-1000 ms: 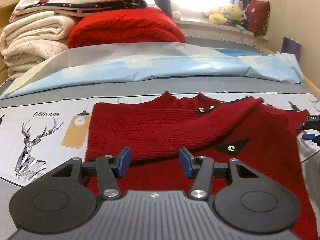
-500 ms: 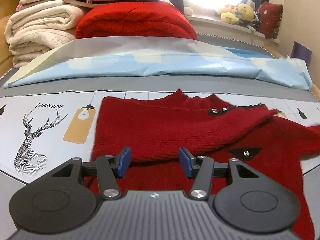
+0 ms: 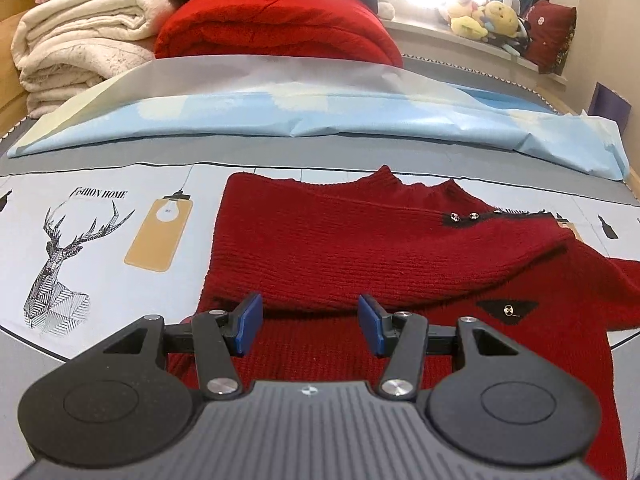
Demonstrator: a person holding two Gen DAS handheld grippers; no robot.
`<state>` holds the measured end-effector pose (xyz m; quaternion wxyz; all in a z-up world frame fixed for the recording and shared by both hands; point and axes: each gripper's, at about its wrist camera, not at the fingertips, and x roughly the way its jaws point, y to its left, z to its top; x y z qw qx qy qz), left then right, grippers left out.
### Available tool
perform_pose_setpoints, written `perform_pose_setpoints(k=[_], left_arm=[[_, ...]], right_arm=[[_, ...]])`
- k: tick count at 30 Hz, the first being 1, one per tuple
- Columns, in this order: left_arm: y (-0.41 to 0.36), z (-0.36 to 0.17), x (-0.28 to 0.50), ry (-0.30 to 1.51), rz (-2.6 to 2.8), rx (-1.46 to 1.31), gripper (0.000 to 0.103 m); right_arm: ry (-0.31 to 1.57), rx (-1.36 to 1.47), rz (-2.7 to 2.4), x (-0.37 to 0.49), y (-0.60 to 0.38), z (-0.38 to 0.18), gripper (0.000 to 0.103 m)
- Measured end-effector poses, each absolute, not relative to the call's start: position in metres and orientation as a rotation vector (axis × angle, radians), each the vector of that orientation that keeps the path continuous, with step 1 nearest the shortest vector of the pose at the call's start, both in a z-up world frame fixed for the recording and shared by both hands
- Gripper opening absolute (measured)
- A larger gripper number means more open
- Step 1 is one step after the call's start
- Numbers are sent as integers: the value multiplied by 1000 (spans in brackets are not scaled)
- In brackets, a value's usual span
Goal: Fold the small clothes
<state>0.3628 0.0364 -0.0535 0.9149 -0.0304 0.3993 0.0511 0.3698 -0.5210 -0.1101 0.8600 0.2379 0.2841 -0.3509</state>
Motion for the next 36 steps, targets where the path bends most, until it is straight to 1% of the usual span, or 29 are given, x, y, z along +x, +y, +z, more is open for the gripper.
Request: perform_pose_setpoints(k=[2, 4, 5, 9, 12, 14, 17, 18, 19, 20, 21, 24, 28, 32, 36], left_arm=[[37, -52, 364, 819, 99, -68, 58], [37, -50, 365, 813, 101, -69, 58], [38, -49, 365, 812, 102, -73, 58], [46, -46, 366, 814, 111, -104, 58], [55, -40, 364, 801, 118, -115, 58], [63, -37, 363, 796, 129, -128, 58], [73, -35, 362, 797, 137, -154, 58], [75, -34, 362, 798, 134, -158, 58], [77, -34, 361, 797, 127, -161, 58], [78, -33, 361, 794, 118, -161, 58], [78, -33, 360, 793, 107, -162, 58], [80, -32, 361, 786, 51, -183, 58], [81, -29, 366, 773, -77, -255, 58], [68, -27, 367, 749, -223, -289, 58], [44, -28, 363, 706, -329, -274, 58]], right_arm=[[590, 513, -576, 381, -505, -100, 26], [641, 574, -362, 399, -483, -96, 27], [661, 594, -276, 407, -472, -94, 30], [705, 586, -52, 426, -412, -92, 35], [770, 631, 82, 435, -369, -100, 36], [815, 647, 124, 437, -344, -110, 41], [860, 633, 102, 443, -322, -126, 41], [853, 638, 78, 444, -319, -130, 41], [843, 647, 53, 446, -316, -133, 31], [827, 657, 39, 447, -313, -134, 14], [810, 661, 32, 448, -311, -136, 10], [726, 627, 53, 446, -300, -128, 8], [605, 613, 240, 422, -268, -78, 7], [593, 645, 408, 387, -233, -44, 7], [594, 645, 542, 363, -206, -40, 7]])
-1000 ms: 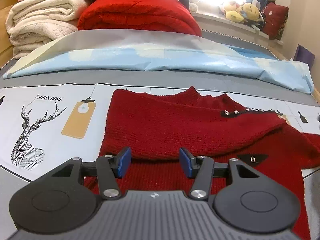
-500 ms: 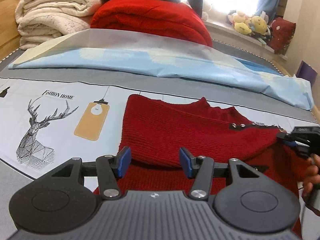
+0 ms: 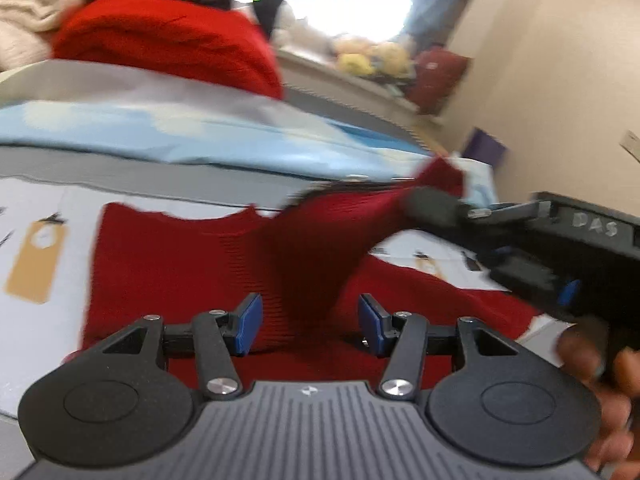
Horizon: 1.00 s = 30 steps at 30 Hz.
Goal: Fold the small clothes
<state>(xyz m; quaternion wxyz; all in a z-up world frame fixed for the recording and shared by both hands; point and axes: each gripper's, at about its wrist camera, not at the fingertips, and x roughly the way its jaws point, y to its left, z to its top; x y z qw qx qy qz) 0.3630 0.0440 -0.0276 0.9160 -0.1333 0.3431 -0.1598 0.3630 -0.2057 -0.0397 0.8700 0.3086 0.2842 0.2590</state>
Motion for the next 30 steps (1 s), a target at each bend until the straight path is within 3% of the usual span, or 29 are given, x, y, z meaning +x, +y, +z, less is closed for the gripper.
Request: perform_pose_setpoints(k=[4, 8, 14, 19, 21, 22, 24, 25, 26, 28, 30], left_arm=[[36, -31, 364, 666, -267, -222, 52], [44, -35, 370, 650, -241, -274, 11], [80, -32, 377, 694, -26, -168, 10], [243, -46, 360, 723, 782, -283, 11], [291, -40, 340, 699, 1084, -293, 11], [300, -35, 333, 678, 1095, -326, 11], [292, -26, 329, 616, 977, -369, 11], [279, -25, 335, 619, 879, -350, 16], [265, -28, 344, 648, 760, -337, 28], [242, -43, 359, 737, 487, -431, 37], [223, -65, 371, 879, 287, -545, 37]], right_arm=[[609, 586, 641, 358, -184, -36, 7], [633, 566, 703, 358, -177, -38, 7], [745, 520, 671, 373, -177, -44, 14], [843, 366, 368, 380, -200, -59, 16], [902, 358, 201, 383, -218, -70, 23], [925, 385, 108, 384, -232, -76, 30], [946, 477, -23, 380, -261, -86, 32], [952, 531, -86, 378, -275, -91, 32], [954, 580, -139, 375, -287, -96, 32], [943, 648, -248, 368, -308, -102, 32], [934, 679, -320, 360, -325, -109, 32]])
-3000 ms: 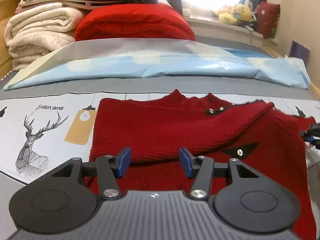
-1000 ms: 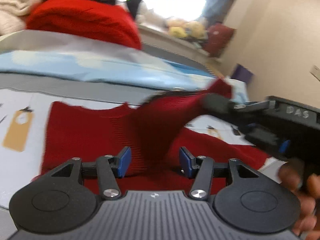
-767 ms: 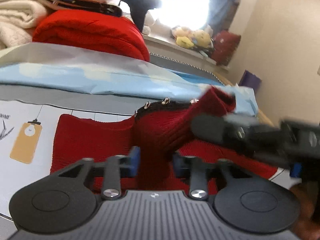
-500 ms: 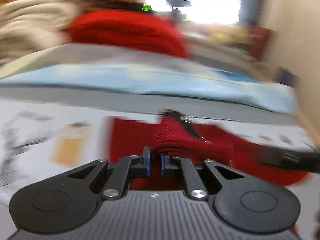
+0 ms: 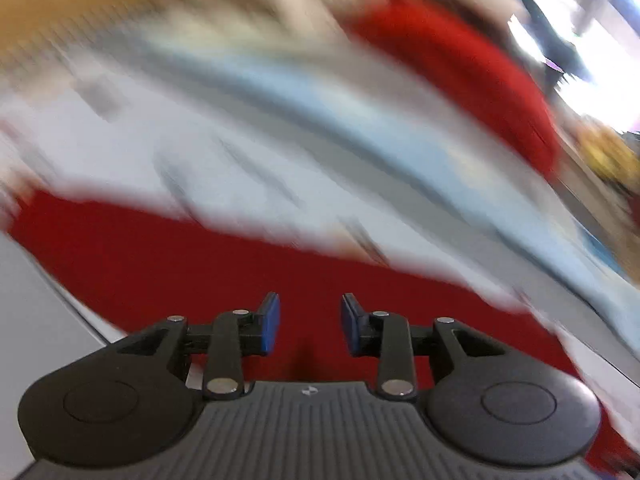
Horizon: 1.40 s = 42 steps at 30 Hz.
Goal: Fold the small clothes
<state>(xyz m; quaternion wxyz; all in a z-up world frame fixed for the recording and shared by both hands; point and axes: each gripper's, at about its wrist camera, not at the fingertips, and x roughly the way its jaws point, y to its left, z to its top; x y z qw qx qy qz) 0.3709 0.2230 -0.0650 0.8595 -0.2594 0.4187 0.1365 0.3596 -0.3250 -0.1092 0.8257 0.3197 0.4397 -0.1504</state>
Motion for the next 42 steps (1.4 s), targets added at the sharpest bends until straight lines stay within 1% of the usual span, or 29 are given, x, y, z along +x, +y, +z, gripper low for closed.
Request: perform_pose_setpoints(k=[2, 3, 7, 10, 11, 12, 13, 14, 15, 17, 22, 23, 25, 28, 33, 34, 35, 37, 40, 42], left_arm=[[204, -87, 379, 1000, 170, -602, 37], [197, -94, 381, 1029, 148, -604, 37], [181, -108, 386, 1087, 134, -541, 37], [182, -114, 383, 1108, 159, -510, 35], [185, -117, 387, 1119, 161, -505, 26], [186, -120, 386, 1123, 171, -497, 22], [183, -129, 387, 1114, 179, -495, 14], [184, -128, 387, 1110, 182, -490, 12], [185, -127, 386, 1111, 198, -473, 11], [185, -125, 383, 1116, 239, -441, 10], [182, -121, 378, 1160, 281, -408, 10], [181, -123, 380, 1170, 277, -400, 11], [184, -121, 380, 1174, 269, -416, 11], [187, -118, 380, 1178, 245, -434, 11], [186, -117, 378, 1189, 231, -432, 11], [186, -117, 379, 1191, 228, -434, 11], [186, -118, 380, 1191, 227, -437, 11], [187, -119, 382, 1196, 221, -446, 12], [187, -119, 384, 1205, 213, -463, 12], [187, -119, 385, 1206, 213, -476, 12]], right_arm=[[927, 712, -375, 356, -338, -115, 33], [924, 724, -407, 355, -343, -116, 33], [911, 782, -499, 348, -364, -122, 33], [871, 790, -501, 349, -367, -109, 35], [853, 772, -474, 352, -366, -101, 35], [837, 752, -432, 355, -363, -96, 35], [822, 734, -375, 359, -360, -91, 36], [812, 715, -321, 362, -355, -87, 39], [807, 688, -271, 367, -351, -84, 41], [812, 620, -177, 378, -343, -82, 50], [824, 444, -66, 399, -318, -88, 58], [828, 405, -59, 401, -312, -89, 61], [850, 349, -62, 407, -302, -96, 64], [847, 290, -53, 416, -286, -99, 64], [806, 99, -9, 427, -264, -103, 62], [815, 91, 18, 429, -263, -106, 57], [850, 92, 64, 432, -261, -112, 49], [956, 72, 173, 433, -253, -126, 49], [1075, -56, 324, 423, -235, -142, 51], [1047, -58, 317, 421, -236, -136, 49]])
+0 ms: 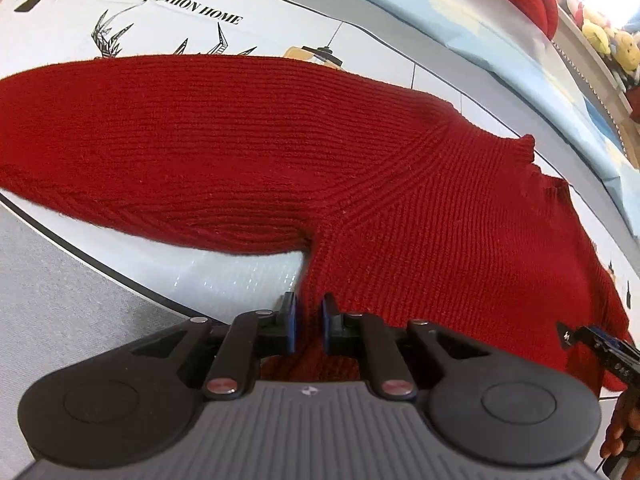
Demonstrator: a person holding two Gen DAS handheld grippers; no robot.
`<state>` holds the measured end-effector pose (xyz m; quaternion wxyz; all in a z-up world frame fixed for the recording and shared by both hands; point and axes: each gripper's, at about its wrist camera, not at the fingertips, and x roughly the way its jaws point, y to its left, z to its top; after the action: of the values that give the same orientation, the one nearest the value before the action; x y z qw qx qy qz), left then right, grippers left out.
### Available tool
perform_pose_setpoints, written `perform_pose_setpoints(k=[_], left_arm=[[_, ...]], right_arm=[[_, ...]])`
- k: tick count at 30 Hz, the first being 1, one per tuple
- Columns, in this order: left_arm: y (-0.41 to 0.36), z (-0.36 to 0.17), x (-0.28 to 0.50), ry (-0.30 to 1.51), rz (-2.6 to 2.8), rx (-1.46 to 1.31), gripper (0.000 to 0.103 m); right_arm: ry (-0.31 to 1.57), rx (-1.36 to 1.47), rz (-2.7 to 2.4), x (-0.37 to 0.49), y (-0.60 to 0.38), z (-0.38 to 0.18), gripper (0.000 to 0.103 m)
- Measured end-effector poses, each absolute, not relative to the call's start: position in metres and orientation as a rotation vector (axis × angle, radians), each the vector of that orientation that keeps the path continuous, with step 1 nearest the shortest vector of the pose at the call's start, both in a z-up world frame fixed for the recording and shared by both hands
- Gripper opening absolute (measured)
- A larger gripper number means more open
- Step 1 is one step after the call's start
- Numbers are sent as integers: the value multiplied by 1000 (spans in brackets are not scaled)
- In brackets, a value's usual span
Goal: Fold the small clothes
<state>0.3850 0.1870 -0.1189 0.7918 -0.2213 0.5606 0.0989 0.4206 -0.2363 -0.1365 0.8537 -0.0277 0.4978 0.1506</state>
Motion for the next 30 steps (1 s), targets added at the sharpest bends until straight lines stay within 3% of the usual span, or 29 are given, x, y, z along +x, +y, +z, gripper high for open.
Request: perform_pose_setpoints(k=[8, 16, 18, 20, 23, 26, 28, 30], left_arm=[[186, -118, 385, 1209, 215, -491, 12], [186, -115, 385, 1209, 206, -493, 12], [184, -115, 385, 1209, 208, -487, 12], [183, -115, 384, 1207, 208, -482, 12], [182, -115, 384, 1206, 207, -480, 12], [181, -115, 386, 1207, 202, -485, 14], [181, -115, 387, 1207, 197, -488, 24], [180, -112, 388, 1201, 200, -497, 25]], right_arm=[[752, 377, 95, 439, -333, -67, 51], [1090, 273, -190, 493, -356, -126, 51], [1118, 238, -214, 499, -351, -135, 37], [1109, 132, -224, 504, -341, -137, 17], [939, 234, -264, 489, -353, -114, 13], [691, 427, -312, 450, -373, -106, 15], [741, 450, -297, 444, -378, -122, 19], [744, 476, -340, 433, -384, -124, 28]])
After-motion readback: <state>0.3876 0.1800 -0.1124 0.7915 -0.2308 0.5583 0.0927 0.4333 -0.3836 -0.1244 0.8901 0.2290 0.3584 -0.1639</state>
